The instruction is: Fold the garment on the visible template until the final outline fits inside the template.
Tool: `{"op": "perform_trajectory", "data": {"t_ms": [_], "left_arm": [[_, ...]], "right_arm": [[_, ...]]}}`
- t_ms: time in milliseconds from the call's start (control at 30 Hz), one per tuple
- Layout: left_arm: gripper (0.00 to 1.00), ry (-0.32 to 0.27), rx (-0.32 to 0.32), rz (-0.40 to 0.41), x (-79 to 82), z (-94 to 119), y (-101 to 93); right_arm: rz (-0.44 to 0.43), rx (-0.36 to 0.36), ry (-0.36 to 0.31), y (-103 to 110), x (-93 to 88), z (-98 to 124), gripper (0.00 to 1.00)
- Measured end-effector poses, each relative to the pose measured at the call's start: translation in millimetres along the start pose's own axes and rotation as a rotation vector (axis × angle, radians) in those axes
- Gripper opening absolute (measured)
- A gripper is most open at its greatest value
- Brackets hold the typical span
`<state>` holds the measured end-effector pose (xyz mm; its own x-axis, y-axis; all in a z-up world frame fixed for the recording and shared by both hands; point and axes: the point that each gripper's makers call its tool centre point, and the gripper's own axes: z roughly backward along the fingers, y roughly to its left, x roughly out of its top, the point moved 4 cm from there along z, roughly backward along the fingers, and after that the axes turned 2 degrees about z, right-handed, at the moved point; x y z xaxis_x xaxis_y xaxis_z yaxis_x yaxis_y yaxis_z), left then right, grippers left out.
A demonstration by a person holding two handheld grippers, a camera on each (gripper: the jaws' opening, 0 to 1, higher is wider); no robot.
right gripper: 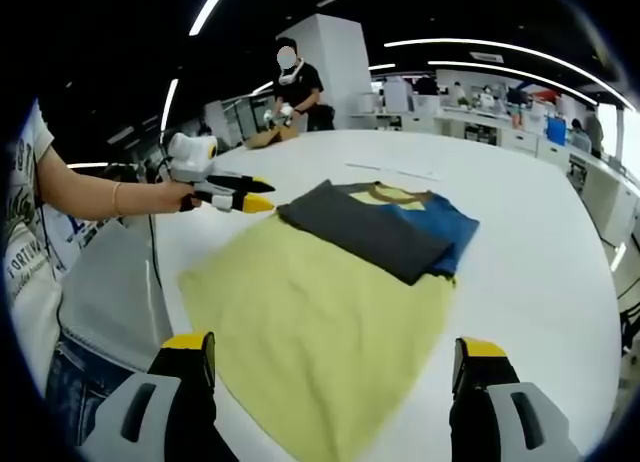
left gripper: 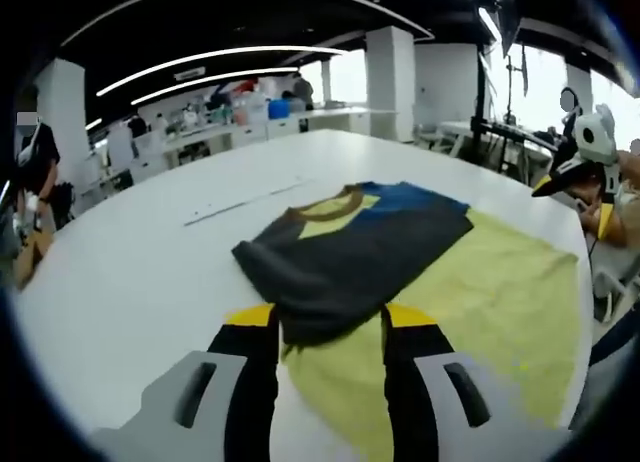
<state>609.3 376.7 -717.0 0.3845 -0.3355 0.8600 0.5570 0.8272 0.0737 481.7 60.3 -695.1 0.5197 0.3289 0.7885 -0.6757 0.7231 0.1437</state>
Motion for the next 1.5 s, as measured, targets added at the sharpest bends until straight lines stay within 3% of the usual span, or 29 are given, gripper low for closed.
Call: {"op": "perform_trajectory", "data": {"t_ms": [133, 300, 600, 900, 1233, 1500], "left_arm": [[0.23, 0.021, 0.011, 0.011, -5.7, -1.9, 5.6], [0.16, 0.089, 0.027, -0.057, -15.8, -5.4, 11.4], [0.09, 0.106, 0.03, -0.085, -19.4, -14.7, 16.3], [0.01, 0.109, 0.026, -0.015, -24.4, -21.6, 16.9], [0.0, 0.076, 0.033, 0.087, -29.7, -14.4, 10.7], [0.0, 0.08, 0.042, 0.108, -33.8, -15.3, 11.5]], "right_arm": [[0.003, -0.001, 0.01, -1.4, -1.0, 0.1, 0.98], [0.002, -0.004, 0.016, -3.0, -0.6, -0.6, 0.98], [-0.005, -0.007, 0.026, -3.6, -2.4, -3.8, 0.97], [-0.014, -0.016, 0.031, -5.5, -3.7, -3.9, 0.97], [-0.017, -0.019, 0.033, -4.7, -4.6, -4.6, 0.97], [-0.019, -0.003, 0.036, -0.7, -4.7, -7.3, 0.97]]}}
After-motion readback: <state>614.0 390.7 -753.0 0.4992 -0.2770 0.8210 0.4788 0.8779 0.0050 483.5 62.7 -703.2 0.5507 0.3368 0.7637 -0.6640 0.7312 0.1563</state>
